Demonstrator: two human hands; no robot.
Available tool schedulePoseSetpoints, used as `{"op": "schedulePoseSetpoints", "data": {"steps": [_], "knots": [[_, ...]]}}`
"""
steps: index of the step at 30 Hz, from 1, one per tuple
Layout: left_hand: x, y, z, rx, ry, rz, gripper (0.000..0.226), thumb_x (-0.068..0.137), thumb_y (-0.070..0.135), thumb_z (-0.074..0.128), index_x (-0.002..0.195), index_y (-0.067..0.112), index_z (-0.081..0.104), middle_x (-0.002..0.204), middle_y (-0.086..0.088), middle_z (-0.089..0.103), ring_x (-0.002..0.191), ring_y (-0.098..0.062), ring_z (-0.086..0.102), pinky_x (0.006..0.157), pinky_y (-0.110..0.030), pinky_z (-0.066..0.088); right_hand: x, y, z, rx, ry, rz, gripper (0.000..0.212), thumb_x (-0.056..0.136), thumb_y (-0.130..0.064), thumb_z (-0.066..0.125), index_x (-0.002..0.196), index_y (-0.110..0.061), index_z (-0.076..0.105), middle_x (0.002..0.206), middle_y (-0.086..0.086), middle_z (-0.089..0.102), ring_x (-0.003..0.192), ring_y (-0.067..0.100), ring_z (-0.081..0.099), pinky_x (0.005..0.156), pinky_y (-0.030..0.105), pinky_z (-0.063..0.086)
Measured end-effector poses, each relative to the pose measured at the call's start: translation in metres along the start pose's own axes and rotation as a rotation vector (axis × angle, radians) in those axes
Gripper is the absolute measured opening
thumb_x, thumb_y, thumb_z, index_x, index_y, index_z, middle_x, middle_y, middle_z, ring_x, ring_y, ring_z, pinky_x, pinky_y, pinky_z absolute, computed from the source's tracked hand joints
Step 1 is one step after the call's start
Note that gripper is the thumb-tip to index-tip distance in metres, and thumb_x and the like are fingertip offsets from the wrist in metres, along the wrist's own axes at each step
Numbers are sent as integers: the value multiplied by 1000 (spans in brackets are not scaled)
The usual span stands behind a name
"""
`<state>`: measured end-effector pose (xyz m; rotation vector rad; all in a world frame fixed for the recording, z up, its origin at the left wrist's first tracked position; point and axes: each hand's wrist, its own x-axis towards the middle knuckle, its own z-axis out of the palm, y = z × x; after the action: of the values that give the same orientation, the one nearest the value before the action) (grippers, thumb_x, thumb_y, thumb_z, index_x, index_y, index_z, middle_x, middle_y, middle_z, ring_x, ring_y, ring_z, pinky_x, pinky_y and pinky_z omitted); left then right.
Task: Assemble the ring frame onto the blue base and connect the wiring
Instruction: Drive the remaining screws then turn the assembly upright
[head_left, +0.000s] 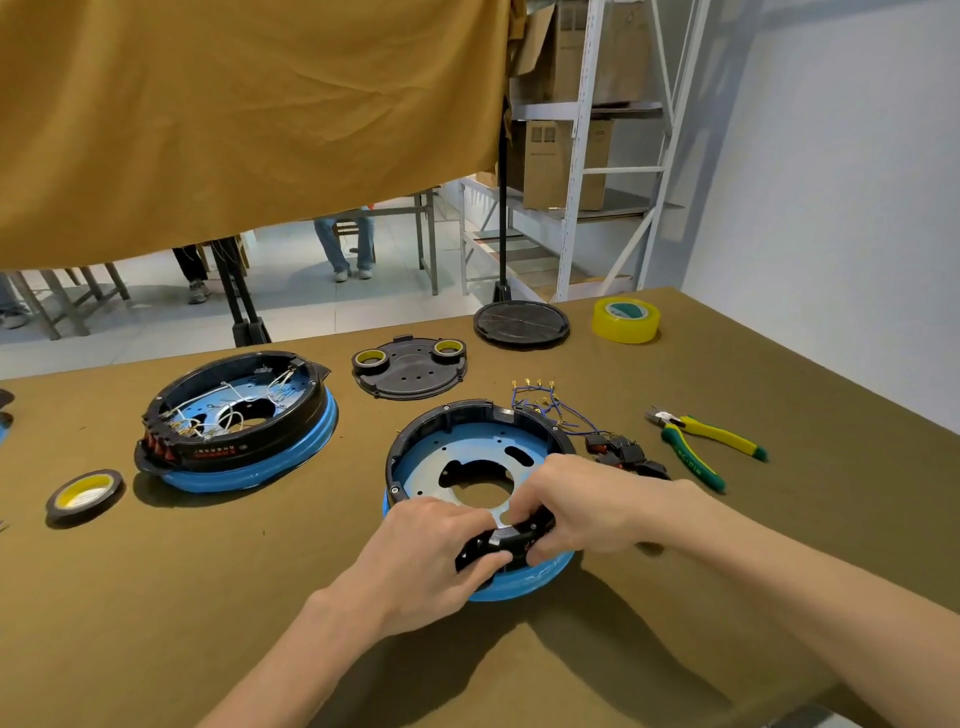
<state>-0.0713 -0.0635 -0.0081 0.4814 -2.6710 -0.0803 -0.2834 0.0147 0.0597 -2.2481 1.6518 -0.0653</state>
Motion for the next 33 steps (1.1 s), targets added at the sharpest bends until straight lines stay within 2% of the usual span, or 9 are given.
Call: {"op": "schedulePoseSetpoints", "data": {"steps": [6, 10, 13, 15, 17, 19, 23, 28, 33], "knots": [[-5, 2, 4, -11, 34, -5, 37, 102, 63, 39, 110, 37, 64, 93, 20, 67, 83, 1, 59, 79, -17, 46, -6, 2, 11, 5, 77, -14, 12, 91, -30, 74, 101, -23, 73, 84, -7, 68, 76, 13, 60, 70, 36, 52], [-6, 10, 3, -36, 42, -47, 36, 101, 60, 45, 114, 35, 68, 99, 20, 69, 87, 2, 61, 83, -20, 50, -17, 7, 20, 168, 112, -7, 21, 92, -38, 70, 107, -23, 72, 102, -8, 66, 97, 10, 60, 88, 35, 50], [-3, 18, -1, -141, 60, -101, 43, 100, 63, 46, 114, 33, 73, 98, 21, 72, 85, 4, 65, 77, -20, 55, -8, 14, 6, 411, 425, 49, 23, 91, -41, 71, 110, -29, 73, 110, -15, 63, 108, 6, 60, 95, 25, 48], [5, 19, -7, -331, 89, -157, 44, 101, 62, 44, 111, 31, 74, 97, 24, 73, 88, 7, 67, 75, -18, 56, 11, 26, -5, 274, 601, 227, 31, 94, -33, 69, 122, -21, 66, 118, -6, 58, 108, 10, 59, 96, 31, 49], [21, 13, -13, -458, 99, -231, 38, 103, 54, 45, 108, 29, 74, 97, 22, 74, 92, 4, 68, 80, -23, 58, 32, 38, -14, 170, 482, 500, 37, 97, -30, 64, 127, -11, 54, 120, 5, 52, 105, 24, 57, 87, 36, 49], [41, 1, -16, -381, 16, -282, 34, 104, 46, 46, 123, 31, 70, 118, 19, 71, 111, 1, 64, 98, -29, 55, 49, 45, -13, 164, 331, 671, 18, 98, -25, 59, 100, -10, 50, 96, 8, 52, 81, 27, 53, 66, 35, 42], [75, -13, -6, -218, -354, -252, 49, 105, 51, 44, 151, 36, 47, 163, 6, 38, 150, -14, 33, 122, -40, 30, 59, 54, -4, 92, 322, 690, 30, 98, -16, 56, 74, -13, 39, 75, 7, 47, 60, 23, 43, 50, 32, 31], [84, -13, 16, -20, -527, -169, 72, 98, 72, 40, 161, 40, 25, 172, -4, 13, 158, -26, 12, 126, -40, 9, 53, 59, -14, 147, 292, 695, 42, 95, -24, 67, 65, -14, 40, 57, 3, 41, 53, 23, 38, 51, 32, 29], [85, -15, 19, -6, -536, -159, 79, 94, 76, 42, 161, 40, 23, 172, -5, 13, 158, -29, 12, 126, -42, 11, 57, 53, -22, 50, 258, 726, 37, 94, -20, 68, 69, -14, 42, 66, 5, 46, 55, 22, 42, 48, 31, 31]]}}
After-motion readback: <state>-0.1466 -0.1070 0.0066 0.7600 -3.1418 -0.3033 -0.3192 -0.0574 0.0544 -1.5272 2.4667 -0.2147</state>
